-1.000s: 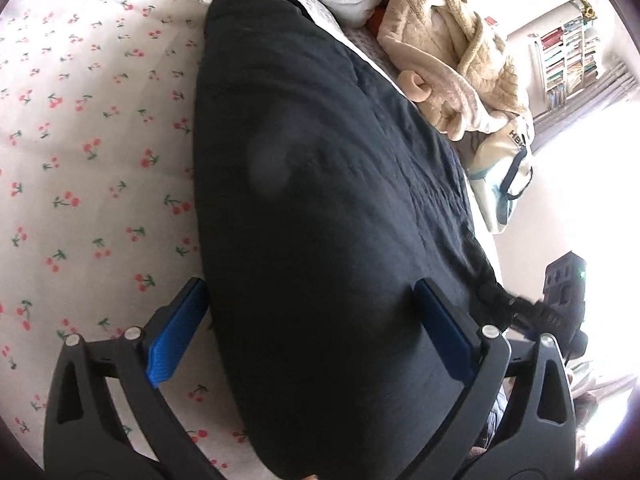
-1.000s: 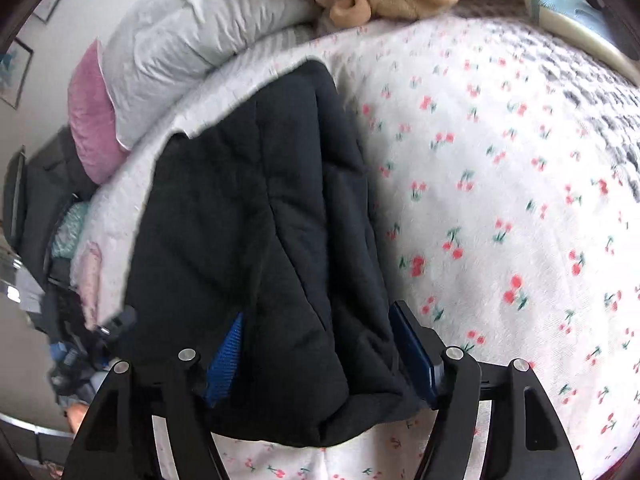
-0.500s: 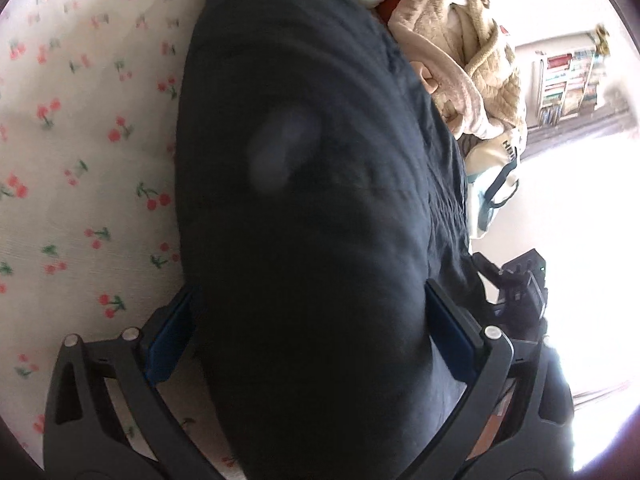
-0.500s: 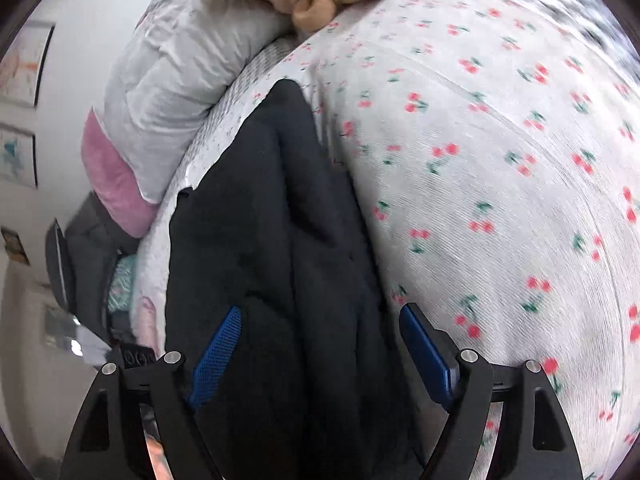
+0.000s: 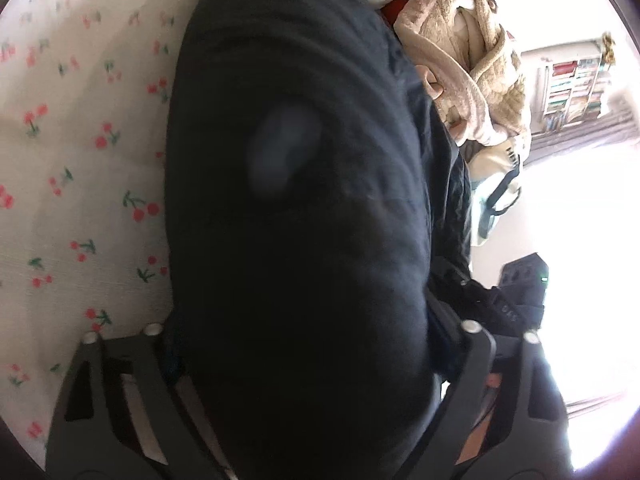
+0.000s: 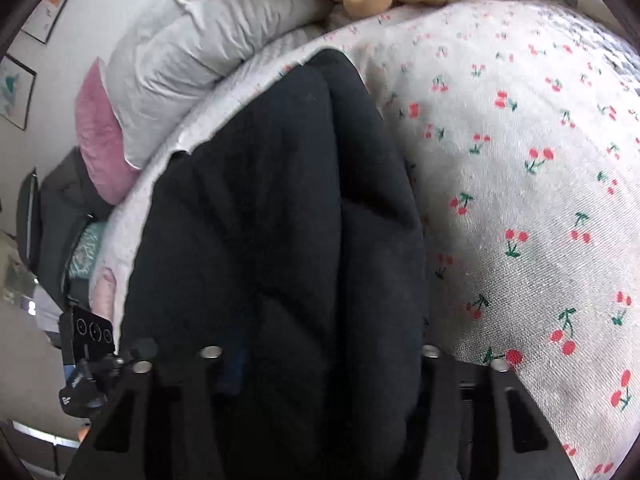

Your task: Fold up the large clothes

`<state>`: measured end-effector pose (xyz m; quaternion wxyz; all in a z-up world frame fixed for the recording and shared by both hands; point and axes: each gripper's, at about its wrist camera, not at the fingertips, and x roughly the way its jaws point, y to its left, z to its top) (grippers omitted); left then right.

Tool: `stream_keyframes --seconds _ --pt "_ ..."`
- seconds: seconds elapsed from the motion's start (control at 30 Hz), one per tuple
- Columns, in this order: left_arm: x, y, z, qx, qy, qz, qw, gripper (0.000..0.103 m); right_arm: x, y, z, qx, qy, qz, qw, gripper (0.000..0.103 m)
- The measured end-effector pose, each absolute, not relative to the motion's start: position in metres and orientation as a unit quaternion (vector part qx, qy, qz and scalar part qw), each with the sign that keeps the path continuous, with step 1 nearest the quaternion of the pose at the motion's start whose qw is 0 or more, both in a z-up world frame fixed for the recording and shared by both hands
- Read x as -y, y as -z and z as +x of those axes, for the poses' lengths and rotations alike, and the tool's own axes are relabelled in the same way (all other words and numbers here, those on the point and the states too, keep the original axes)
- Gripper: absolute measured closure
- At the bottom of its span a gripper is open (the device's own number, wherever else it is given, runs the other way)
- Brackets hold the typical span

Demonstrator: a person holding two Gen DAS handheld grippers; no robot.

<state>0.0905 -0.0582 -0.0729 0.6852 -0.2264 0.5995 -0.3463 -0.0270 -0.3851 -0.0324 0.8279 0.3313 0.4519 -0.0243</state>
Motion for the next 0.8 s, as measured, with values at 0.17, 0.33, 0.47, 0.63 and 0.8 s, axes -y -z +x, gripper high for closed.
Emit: stream_keyframes --seconds 0.17,0.33,0.47,0.63,0.8 --pt "0.054 0.024 0.085 -0.590 0.348 -0.171 0.708 0.027 0.378 0.000 -0.043 -0.429 -0.011 0.374 0.822 0.066" --pt "0.018 0.017 0.092 -0.630 0.363 -0.132 0.674 0.019 0.353 0.006 -0.046 -0.486 -0.056 0.375 0.787 0.047" --pt "0.005 0.067 0.096 -0.679 0.303 -0.119 0.658 0.000 0.344 0.032 -0.030 -0.535 -0.035 0.329 0.778 0.019" --pt "-0.009 0.085 0.115 -0.666 0.329 -0.237 0.625 0.000 0.360 0.053 -0.021 -0.525 -0.041 0.371 0.765 0.017" --pt "-0.022 0.092 0.126 -0.640 0.322 -0.307 0.626 0.008 0.366 0.091 -0.020 -0.484 -0.100 0.507 0.706 0.018"
